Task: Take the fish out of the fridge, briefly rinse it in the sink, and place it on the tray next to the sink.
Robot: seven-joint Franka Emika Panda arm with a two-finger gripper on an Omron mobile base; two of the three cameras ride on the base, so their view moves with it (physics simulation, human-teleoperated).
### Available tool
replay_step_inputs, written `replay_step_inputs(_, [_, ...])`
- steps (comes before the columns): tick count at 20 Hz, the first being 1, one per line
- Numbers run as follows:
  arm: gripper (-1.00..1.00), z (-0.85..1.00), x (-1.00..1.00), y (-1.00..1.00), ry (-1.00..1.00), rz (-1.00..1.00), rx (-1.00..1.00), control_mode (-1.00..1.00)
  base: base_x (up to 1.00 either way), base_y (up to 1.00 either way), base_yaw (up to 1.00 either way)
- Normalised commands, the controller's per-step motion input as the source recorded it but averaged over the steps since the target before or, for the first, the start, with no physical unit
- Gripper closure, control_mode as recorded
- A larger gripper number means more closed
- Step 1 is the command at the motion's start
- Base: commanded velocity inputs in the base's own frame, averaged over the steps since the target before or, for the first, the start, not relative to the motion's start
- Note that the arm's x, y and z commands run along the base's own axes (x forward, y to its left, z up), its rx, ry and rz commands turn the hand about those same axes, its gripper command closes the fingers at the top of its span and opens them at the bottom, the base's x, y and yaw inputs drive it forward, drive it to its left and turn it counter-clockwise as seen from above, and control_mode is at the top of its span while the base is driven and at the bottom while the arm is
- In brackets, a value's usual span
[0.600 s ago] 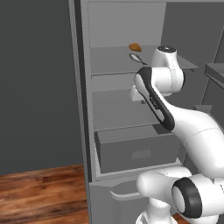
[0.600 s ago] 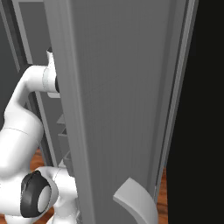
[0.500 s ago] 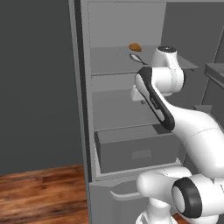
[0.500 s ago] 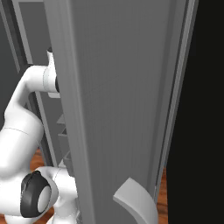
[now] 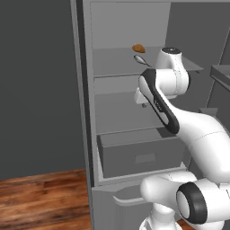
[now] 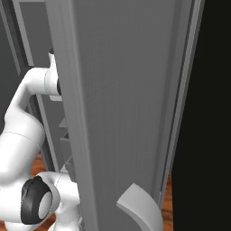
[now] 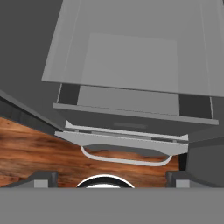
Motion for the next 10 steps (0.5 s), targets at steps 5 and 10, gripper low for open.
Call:
replay_step_inputs(5, [-1.00,0.00,0.00,0.00,0.00,0.00,0.00,-1.00,0.00,0.00,0.00])
replay_step_inputs(10, [-1.00,0.00,0.00,0.00,0.00,0.00,0.00,-1.00,0.00,0.00,0.00])
